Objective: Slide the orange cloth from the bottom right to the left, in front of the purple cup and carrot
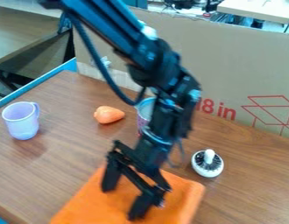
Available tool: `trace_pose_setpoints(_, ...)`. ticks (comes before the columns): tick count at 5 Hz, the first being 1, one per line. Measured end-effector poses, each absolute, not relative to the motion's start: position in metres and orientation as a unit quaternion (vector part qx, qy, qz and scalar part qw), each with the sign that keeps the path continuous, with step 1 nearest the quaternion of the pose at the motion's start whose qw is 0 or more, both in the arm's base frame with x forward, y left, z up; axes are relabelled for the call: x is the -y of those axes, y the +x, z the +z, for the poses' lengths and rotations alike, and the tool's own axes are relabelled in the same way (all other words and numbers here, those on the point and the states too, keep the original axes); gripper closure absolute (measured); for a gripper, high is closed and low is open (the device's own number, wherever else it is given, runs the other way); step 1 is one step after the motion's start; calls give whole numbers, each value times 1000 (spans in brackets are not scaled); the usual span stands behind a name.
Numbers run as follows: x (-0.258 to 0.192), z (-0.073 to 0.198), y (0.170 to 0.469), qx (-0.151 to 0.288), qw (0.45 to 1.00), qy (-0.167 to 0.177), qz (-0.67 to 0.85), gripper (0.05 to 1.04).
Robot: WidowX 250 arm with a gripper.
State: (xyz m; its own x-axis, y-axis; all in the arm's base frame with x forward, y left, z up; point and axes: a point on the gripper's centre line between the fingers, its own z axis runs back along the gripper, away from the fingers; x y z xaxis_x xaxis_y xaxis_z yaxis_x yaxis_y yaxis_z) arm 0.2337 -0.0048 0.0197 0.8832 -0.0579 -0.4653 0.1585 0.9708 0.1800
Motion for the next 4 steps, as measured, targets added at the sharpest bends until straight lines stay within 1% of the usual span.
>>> trace_pose_setpoints(1,-38,17,227,-252,963,97,7,82)
trace_pose_setpoints(2,-71,18,222,-262,960,94,1,82)
trace_pose_setpoints(3,-74,25,227,-219,971,92,-24,83)
trace_pose_setpoints(4,-59,62,232,-152,983,95,-46,83)
